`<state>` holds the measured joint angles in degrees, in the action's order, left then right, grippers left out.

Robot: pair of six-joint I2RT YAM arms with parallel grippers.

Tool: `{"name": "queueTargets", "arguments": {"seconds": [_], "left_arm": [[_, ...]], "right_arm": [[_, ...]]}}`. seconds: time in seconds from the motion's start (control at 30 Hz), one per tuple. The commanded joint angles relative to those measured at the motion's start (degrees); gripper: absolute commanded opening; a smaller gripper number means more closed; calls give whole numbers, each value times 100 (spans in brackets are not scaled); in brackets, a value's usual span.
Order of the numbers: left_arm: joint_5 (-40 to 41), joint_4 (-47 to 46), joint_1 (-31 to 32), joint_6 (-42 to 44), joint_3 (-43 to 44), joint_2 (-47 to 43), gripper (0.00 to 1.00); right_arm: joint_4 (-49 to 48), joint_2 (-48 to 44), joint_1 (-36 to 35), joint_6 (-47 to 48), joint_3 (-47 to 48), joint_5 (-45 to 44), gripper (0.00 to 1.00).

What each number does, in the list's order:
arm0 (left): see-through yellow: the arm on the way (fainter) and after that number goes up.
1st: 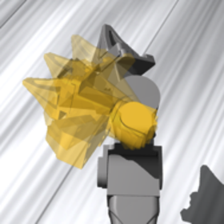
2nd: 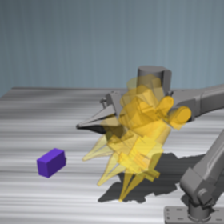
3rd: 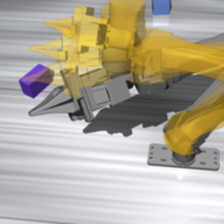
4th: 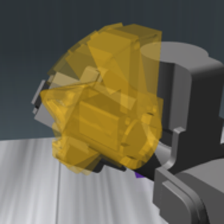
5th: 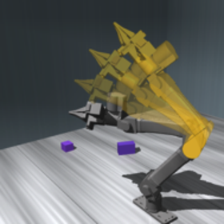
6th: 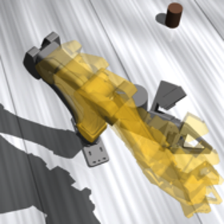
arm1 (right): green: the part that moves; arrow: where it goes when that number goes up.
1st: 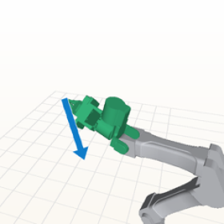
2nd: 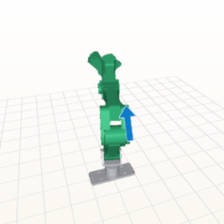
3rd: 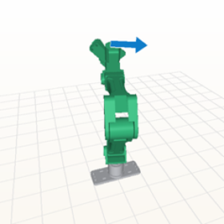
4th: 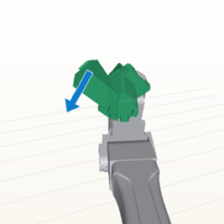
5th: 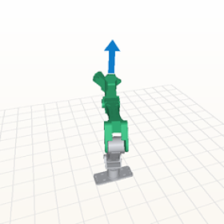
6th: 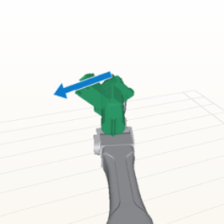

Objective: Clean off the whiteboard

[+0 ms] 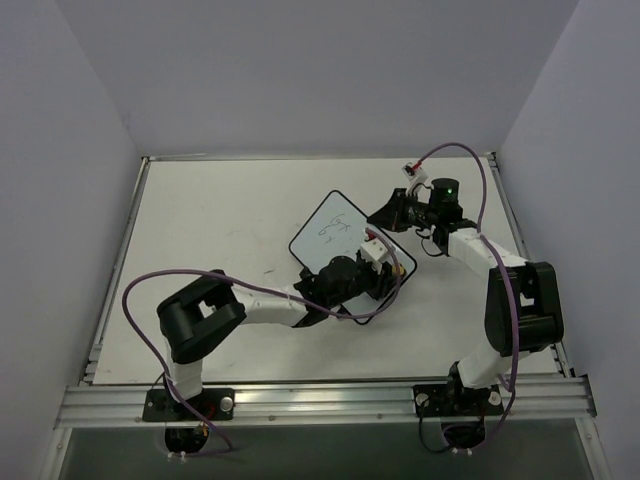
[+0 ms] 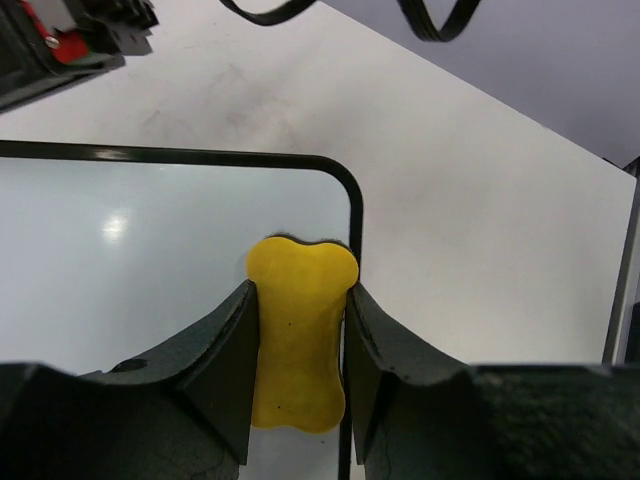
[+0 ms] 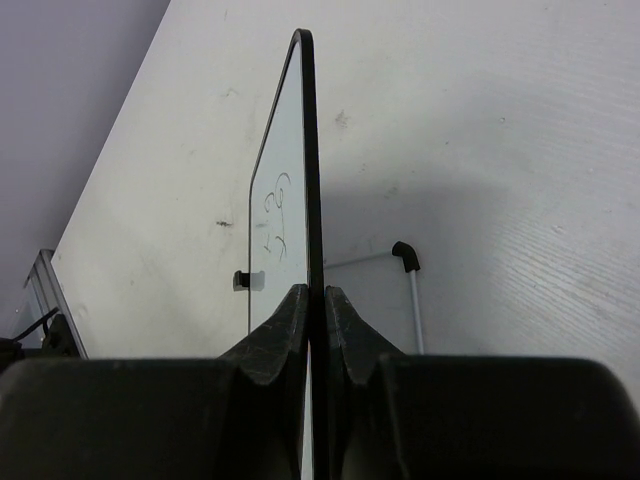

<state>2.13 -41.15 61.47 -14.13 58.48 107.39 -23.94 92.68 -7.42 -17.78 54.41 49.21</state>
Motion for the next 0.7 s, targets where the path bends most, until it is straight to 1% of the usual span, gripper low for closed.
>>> {"name": "queueTargets", "arguments": {"seconds": [0.0,0.07,0.2,0.4,0.53,0.67], "left_arm": [[419,537,146,42,-47,291,2],[786,616,93,42,-117,221,2],[1192,862,-178,24,-161,89,2],[1193,1056,-916,-63,-223,45,2],[1149,1248,-1277,-72,-144,106,2],[1132,1284,-1322,120,-65,150,2]], "right_arm": [[-146,-190,-110,29,17,475,0],[-111,-207,-110,46,34,467,0],[-40,-216,-119,90,52,440,0],[30,-224,-146,135,78,396,0],[48,-216,-163,152,78,388,0],[57,-216,-163,161,87,387,0]]}}
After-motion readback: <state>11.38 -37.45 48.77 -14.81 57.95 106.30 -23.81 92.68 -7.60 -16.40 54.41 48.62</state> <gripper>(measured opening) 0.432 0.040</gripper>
